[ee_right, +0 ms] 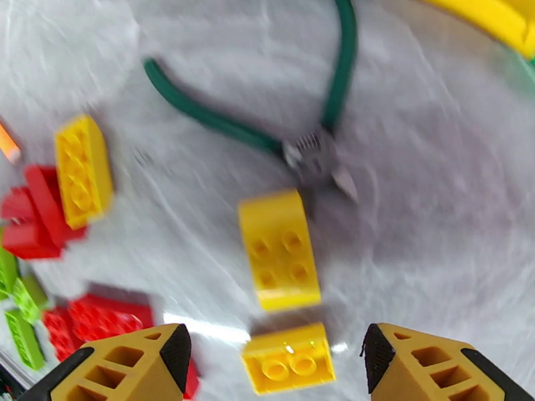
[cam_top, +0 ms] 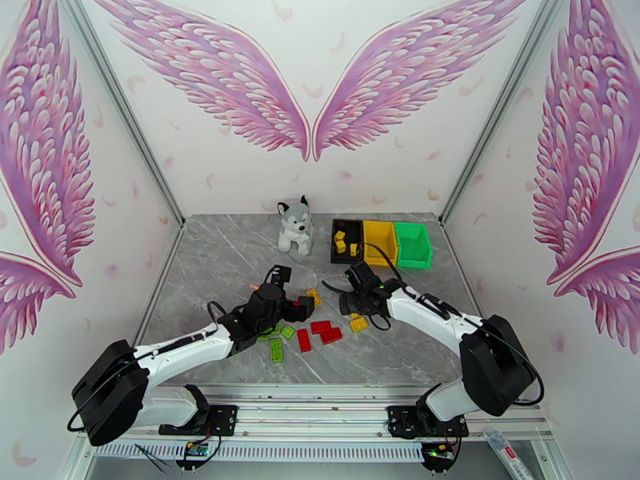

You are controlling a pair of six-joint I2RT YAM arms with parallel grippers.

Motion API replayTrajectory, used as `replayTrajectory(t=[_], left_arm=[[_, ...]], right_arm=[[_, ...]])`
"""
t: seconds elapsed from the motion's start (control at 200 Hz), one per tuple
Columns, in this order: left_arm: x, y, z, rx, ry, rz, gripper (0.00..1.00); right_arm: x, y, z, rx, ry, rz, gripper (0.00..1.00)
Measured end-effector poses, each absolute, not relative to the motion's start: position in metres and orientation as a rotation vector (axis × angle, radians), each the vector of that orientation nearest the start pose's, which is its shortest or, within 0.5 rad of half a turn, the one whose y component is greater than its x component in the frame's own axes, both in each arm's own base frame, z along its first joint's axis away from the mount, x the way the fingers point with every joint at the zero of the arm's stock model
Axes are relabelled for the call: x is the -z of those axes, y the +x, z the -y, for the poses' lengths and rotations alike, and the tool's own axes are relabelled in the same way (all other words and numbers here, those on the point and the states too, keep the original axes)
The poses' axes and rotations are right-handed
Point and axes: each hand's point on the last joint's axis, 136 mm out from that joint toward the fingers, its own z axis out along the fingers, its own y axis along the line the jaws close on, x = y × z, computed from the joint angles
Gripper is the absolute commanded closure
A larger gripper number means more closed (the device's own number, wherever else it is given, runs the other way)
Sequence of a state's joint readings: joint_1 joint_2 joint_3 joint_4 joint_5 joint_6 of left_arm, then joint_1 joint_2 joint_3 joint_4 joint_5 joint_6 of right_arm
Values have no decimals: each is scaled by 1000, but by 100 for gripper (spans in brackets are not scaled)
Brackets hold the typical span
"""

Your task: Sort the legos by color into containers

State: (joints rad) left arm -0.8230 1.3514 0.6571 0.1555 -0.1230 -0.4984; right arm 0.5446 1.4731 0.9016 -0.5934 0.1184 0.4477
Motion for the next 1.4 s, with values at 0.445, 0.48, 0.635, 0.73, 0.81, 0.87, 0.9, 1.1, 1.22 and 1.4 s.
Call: replayTrajectory(t=[0.445,0.48,0.635,0.73,0.81,0.87,0.9,1.1,1.22,1.4], left_arm=[[-121,260,318,716,407,-2190,1],[-122,259,319,721,406,-2188,1],[-122,259,320,730,403,-2190,1],[-123,258,321,736,402,-2187,1],[-123,258,321,737,402,-2185,1],[-123,259,321,738,401,-2185,1],[-123,259,321,737,401,-2184,1],[-123,259,321,737,401,-2184,1],[-123,259,321,737,401,-2184,1],[-124,259,321,734,400,-2184,1]], right_arm=[[-46,269,-152,-163,-68,-2768,23],[-46,268,-152,-164,-69,-2769,23],[-44,265,-156,-156,-77,-2775,23],[-35,262,-157,-135,-76,-2799,23],[-29,260,-157,-119,-68,-2820,24],[-24,259,-156,-108,-55,-2835,24],[-21,258,-155,-102,-48,-2843,24],[-18,264,-151,-43,-4,-2845,21],[-17,269,-150,-25,12,-2840,21],[-14,276,-140,-22,74,-2849,22]])
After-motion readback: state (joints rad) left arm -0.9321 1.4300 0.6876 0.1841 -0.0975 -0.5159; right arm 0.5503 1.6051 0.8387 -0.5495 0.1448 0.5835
